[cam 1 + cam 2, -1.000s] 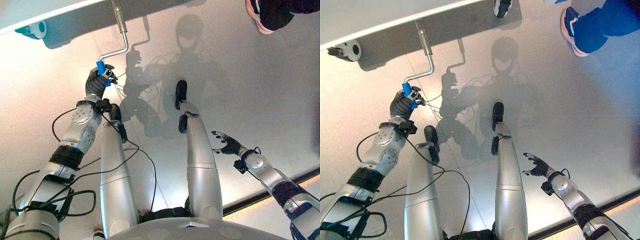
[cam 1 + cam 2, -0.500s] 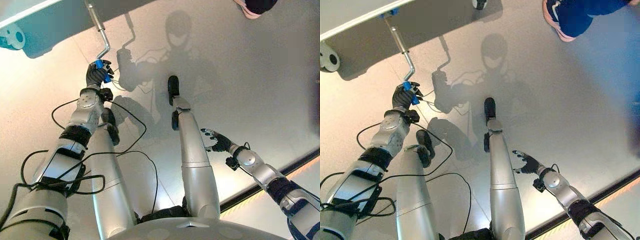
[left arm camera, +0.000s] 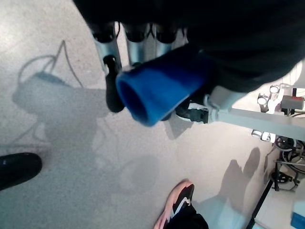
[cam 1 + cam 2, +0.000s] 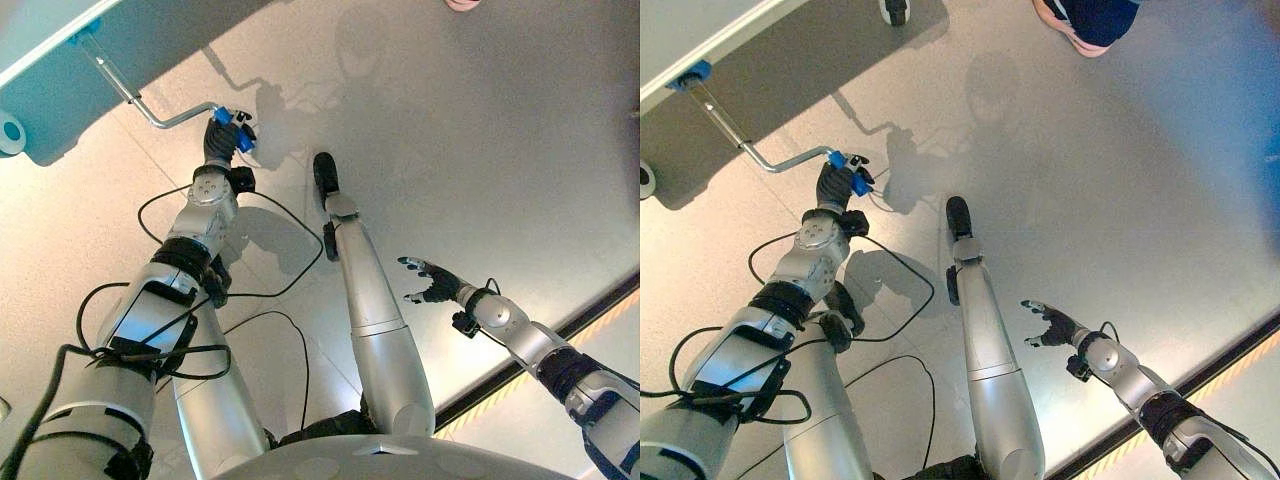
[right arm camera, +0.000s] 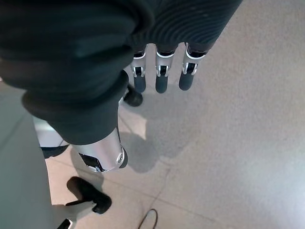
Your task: Raise the hospital bed
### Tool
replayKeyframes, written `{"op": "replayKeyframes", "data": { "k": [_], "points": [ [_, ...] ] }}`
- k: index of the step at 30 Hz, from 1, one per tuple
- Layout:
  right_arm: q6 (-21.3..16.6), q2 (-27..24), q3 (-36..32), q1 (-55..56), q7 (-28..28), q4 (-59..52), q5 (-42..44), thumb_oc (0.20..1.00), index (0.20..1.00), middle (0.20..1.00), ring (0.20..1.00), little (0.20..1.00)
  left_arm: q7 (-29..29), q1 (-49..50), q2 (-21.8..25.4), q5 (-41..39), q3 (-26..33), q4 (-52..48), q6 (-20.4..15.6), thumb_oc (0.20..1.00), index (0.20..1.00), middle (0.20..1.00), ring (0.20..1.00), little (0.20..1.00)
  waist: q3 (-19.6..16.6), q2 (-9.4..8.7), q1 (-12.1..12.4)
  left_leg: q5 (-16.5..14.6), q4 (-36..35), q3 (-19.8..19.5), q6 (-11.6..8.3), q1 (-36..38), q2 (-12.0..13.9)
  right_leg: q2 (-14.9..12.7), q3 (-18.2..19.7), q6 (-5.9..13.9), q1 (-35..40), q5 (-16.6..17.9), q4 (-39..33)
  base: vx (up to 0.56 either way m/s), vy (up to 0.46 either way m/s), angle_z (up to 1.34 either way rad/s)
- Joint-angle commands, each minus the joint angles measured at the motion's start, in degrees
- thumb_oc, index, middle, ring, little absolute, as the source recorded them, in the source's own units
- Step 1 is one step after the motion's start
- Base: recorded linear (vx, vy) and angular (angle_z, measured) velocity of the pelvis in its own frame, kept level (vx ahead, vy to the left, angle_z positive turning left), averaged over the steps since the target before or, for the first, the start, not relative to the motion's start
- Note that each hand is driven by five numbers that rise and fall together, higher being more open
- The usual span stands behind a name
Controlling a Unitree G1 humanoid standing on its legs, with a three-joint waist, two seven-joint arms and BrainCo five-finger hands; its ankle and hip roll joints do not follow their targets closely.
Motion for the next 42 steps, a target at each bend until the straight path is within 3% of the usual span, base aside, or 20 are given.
{"op": "replayKeyframes", "data": {
  "k": [1, 5, 9, 10, 13, 14, 15, 20, 24, 30, 38, 39, 40, 41, 42],
  "points": [
    [1.0, -2.4, 1.1, -0.2, -1.1, 0.2, -1.7, 1.0, 1.0, 1.0, 1.0, 1.0, -5.4, -2.0, -3.5, 2.3, -10.2, -14.6, -4.3, 0.2, 0.2, 0.2, 0.2, 0.2, -0.1, -3.23, 0.6, 12.0, -9.6, -0.9, 1.13, 3.1, 0.1, -4.5, 4.1, 4.87, 1.0, -0.1, -2.1, -0.03, -0.037, 0.02],
    [0.9, -2.3, -0.8, 1.0, -2.2, 2.4, -3.7, 1.0, 1.0, 1.0, 1.0, 1.0, -7.6, -0.2, -1.4, -0.6, -10.9, -27.2, -6.0, 0.2, 0.2, 0.2, 0.2, 0.2, -0.1, -0.73, 1.8, 13.5, -16.4, -0.6, 0.68, 7.3, -0.4, -4.6, 3.3, 4.93, 3.3, -0.4, -4.8, -0.03, -0.024, 0.07],
    [0.9, -1.7, -1.7, 2.2, -2.5, 3.9, -4.3, 1.0, 1.0, 1.0, 1.0, 1.0, -8.4, 1.6, -0.3, -1.8, -10.6, -31.5, -6.1, 0.2, 0.2, 0.2, 0.2, 0.2, -0.1, 0.22, 2.3, 13.9, -17.1, -0.9, 0.53, 7.8, -0.7, -4.8, 3.1, 4.92, 3.8, -0.5, -4.8, 0.0, -0.007, 0.01],
    [0.8, -0.9, -2.8, 3.3, -2.8, 6.6, -4.6, 1.0, 1.0, 1.0, 1.0, 1.0, -9.0, 3.9, 2.0, -1.8, -9.4, -35.7, -6.1, 0.2, 0.2, 0.2, 0.2, 0.2, -0.1, 1.52, 3.3, 14.1, -17.7, -1.3, 0.55, 8.4, -1.1, -5.1, 2.8, 4.9, 4.4, -0.9, -4.7, -0.01, -0.019, 0.13],
    [0.8, 0.0, -3.7, 4.3, -2.9, 8.2, -4.4, 1.0, 1.0, 1.0, 1.0, 1.0, -9.9, 6.8, 4.4, -2.5, -7.9, -40.8, -6.1, 0.2, 0.2, 0.2, 0.2, 0.2, -0.1, 2.64, 4.2, 14.1, -17.9, -1.7, 0.56, 8.9, -1.4, -5.6, 2.3, 4.85, 5.5, -1.1, -4.5, 0.0, -0.021, 0.18],
    [0.7, 0.8, -5.1, 5.7, -3.0, 10.0, -4.1, 1.0, 1.0, 1.0, 1.0, 1.0, -11.3, 10.6, 7.8, -4.1, -6.4, -46.4, -5.9, 0.2, 0.2, 0.2, 0.2, 0.2, -0.1, 3.68, 5.3, 14.1, -18.0, -2.1, 0.54, 9.3, -1.8, -6.2, 1.8, 4.9, 6.5, -1.4, -4.4, -0.08, -0.025, 0.21],
    [0.6, 0.9, -6.1, 5.5, -3.0, 10.4, -4.0, 1.0, 1.0, 1.0, 1.0, 1.0, -11.8, 11.2, 9.6, -4.6, -5.1, -48.8, -5.9, 0.2, 0.2, 0.2, 0.2, 0.2, -0.1, 3.98, 5.6, 16.0, -18.7, -2.1, 0.71, 7.6, -2.2, -6.5, 2.0, 4.8, 5.1, 0.8, -5.5, -0.08, -0.03, 0.25],
    [0.1, 2.4, -7.9, 7.9, -2.5, 13.8, -3.5, 1.0, 1.0, 1.0, 1.0, 1.0, -15.0, 19.8, 16.9, -7.6, 0.1, -57.3, -6.2, 0.2, 0.2, 0.2, 0.2, 0.2, -0.1, 5.24, 8.0, 15.5, -18.0, -3.2, 0.92, 8.2, -3.0, -8.4, 0.4, 4.97, 7.9, 0.2, -5.5, -0.01, 0.019, 0.28],
    [-0.4, 3.4, -8.4, 9.3, -1.7, 14.1, -3.2, 1.0, 1.0, 1.0, 1.0, 1.0, -16.5, 27.3, 21.5, -9.8, 5.4, -60.1, -6.7, 0.2, 0.2, 0.2, 0.2, 0.2, -0.1, 5.0, 9.5, 14.5, -16.2, -4.4, 1.27, 8.1, -3.6, -9.6, -0.5, 4.99, 9.4, -0.2, -5.3, 0.01, 0.048, 0.21],
    [-1.0, 4.5, -8.9, 10.6, -0.7, 14.2, -2.4, 1.0, 1.0, 1.0, 1.0, 1.0, -16.1, 36.2, 23.4, -9.5, 11.8, -59.7, -7.4, 0.2, 0.2, 0.2, 0.2, 0.2, -0.1, 4.6, 11.4, 13.8, -15.0, -5.7, 1.65, 7.4, -4.5, -11.0, -2.1, 5.24, 11.0, -0.2, -5.8, 0.01, 0.058, 0.09],
    [-1.0, 4.4, -8.5, 10.5, -0.4, 13.1, -2.0, 1.0, 1.0, 1.0, 1.0, 1.0, -13.7, 39.7, 21.2, -6.0, 14.2, -51.9, -6.6, 0.2, 0.2, 0.2, 0.2, 0.2, -0.1, 3.54, 12.3, 13.1, -12.6, -7.1, 1.87, 4.9, -5.2, -11.5, -3.0, 5.22, 10.7, -0.5, -5.8, 0.02, 0.06, 0.05],
    [-1.1, 4.3, -8.1, 10.9, -0.4, 12.8, -1.7, 1.0, 1.0, 1.0, 1.0, 1.0, -12.1, 40.8, 20.0, -4.0, 15.0, -47.1, -6.9, 0.2, 0.2, 0.2, 0.2, 0.2, -0.1, 2.82, 12.5, 10.6, -10.9, -7.3, 1.95, 5.9, -4.8, -11.2, -3.1, 5.35, 11.8, -2.6, -4.6, 0.08, 0.073, 0.03],
    [-1.1, 4.2, -8.1, 10.6, -0.4, 12.3, -1.6, 1.0, 1.0, 1.0, 1.0, 1.0, -11.1, 40.4, 18.8, -3.2, 15.5, -44.9, -7.1, 0.2, 0.2, 0.2, 0.2, 0.2, -0.1, 2.34, 12.3, 10.2, -10.2, -7.4, 2.08, 5.3, -4.8, -11.1, -3.0, 5.3, 11.3, -2.7, -4.4, 0.0, 0.071, -0.01],
    [-1.1, 4.2, -8.5, 9.8, -0.4, 12.3, -1.6, 1.0, 1.0, 1.0, 1.0, 1.0, -11.0, 39.4, 18.9, -3.2, 15.8, -44.9, -7.1, 0.2, 0.2, 0.2, 0.2, 0.2, -0.1, 2.2, 12.1, 12.1, -10.8, -7.3, 2.17, 3.3, -5.2, -11.3, -2.7, 5.11, 9.6, -0.6, -5.5, 0.0, 0.067, -0.04],
    [-1.1, 3.7, -8.0, 10.2, -0.3, 11.1, -1.5, 1.0, 1.0, 1.0, 1.0, 1.0, -9.9, 39.5, 17.7, -1.1, 15.8, -41.0, -6.6, 0.2, 0.2, 0.2, 0.2, 0.2, -0.1, 1.09, 11.9, 9.3, -8.5, -7.4, 2.32, 4.1, -4.7, -10.7, -2.6, 5.25, 10.4, -2.9, -4.1, 0.0, 0.065, -0.03]
  ]
}}
